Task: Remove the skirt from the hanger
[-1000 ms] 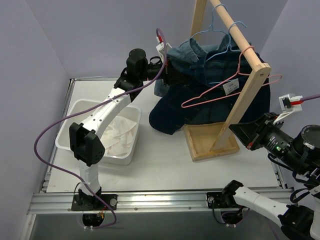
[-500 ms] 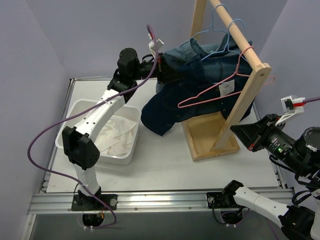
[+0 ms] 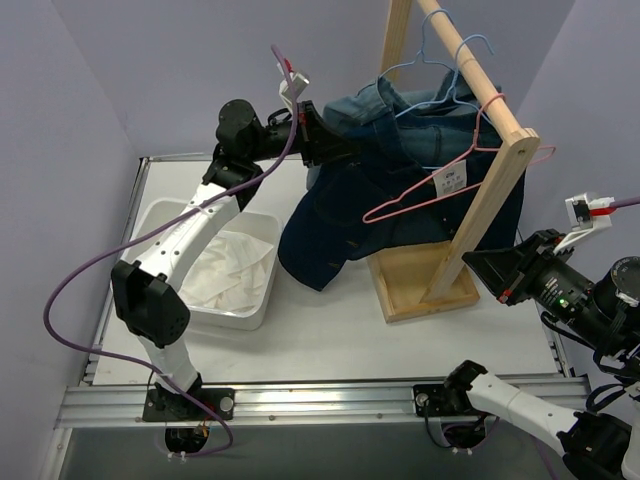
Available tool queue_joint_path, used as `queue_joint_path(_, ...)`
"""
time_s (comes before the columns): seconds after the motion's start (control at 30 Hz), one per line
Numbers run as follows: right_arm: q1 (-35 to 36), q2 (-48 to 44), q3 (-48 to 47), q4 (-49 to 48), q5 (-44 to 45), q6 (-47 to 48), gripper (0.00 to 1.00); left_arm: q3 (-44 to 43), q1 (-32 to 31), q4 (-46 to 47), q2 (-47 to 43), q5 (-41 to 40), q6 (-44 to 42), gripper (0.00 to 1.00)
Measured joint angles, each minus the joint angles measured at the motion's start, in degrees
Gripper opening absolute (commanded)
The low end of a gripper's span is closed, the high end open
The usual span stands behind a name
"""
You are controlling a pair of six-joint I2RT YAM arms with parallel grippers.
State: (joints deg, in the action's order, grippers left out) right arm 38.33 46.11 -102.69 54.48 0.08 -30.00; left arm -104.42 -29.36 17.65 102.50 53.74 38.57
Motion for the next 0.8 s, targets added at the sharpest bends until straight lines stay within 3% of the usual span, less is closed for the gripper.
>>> queue_joint_path(0.63, 0.0, 0.2, 0.0, 0.2, 0.0, 0.0, 0.00, 12.0, 5.6, 9.6, -8.2, 0.7, 5.9, 0.02)
queue_joint_path(0.73, 0.0, 0.7, 0.0, 0.2, 0.0, 0.1, 0.04, 14.5, 6.3, 8.5, -10.1, 0.7, 5.6, 0.02)
queue_joint_path(0.8, 0.0, 1.3, -0.1, 0.2, 0.0, 0.2, 0.13, 16.9, 6.8, 6.0, -12.5, 0.5, 4.4, 0.02)
